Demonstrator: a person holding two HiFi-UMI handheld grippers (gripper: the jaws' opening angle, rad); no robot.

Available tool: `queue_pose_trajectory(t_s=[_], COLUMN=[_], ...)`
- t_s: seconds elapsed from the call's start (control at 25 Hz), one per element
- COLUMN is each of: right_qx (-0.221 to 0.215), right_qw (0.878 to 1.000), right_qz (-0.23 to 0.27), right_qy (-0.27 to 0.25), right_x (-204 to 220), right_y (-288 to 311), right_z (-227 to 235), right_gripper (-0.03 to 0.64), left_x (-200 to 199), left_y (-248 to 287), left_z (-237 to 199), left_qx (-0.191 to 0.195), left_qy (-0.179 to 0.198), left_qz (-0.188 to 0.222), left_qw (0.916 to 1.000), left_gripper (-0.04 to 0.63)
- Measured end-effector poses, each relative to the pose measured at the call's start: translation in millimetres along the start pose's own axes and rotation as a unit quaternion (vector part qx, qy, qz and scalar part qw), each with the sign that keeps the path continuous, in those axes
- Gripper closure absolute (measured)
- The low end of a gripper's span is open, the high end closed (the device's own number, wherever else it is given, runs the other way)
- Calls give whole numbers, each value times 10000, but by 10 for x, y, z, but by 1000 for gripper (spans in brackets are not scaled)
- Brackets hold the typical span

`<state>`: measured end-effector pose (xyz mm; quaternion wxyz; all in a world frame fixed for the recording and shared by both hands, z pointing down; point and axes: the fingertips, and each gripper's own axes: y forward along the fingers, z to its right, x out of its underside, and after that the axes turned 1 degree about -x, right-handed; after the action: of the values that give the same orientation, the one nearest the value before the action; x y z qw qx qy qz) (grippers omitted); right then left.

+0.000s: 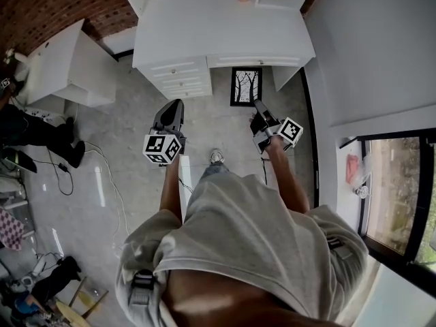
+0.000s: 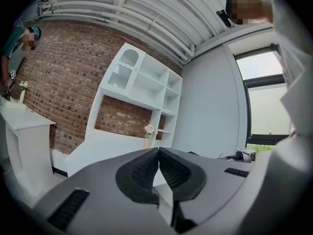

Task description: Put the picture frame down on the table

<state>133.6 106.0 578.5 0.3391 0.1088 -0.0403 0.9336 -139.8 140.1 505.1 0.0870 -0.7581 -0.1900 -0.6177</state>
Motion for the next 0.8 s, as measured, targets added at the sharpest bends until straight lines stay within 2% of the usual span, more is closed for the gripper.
queue_pose_trajectory(t_s=[0.4,0.8], right_qx=[37,21], right_qw=[9996,9993], right_qz=[248,366], right_qy=[-106,-61], right_x=[-211,-254], right_y=[663,965], right_z=[17,102], right_gripper=[529,529], left_x=[-230,-246], left_y=[532,796], left_z=[-609,-853], left_qx=[169,276], left_qy=[4,25], left_qz=[116,72], left_qw=[9998,9996], left_gripper=[578,578])
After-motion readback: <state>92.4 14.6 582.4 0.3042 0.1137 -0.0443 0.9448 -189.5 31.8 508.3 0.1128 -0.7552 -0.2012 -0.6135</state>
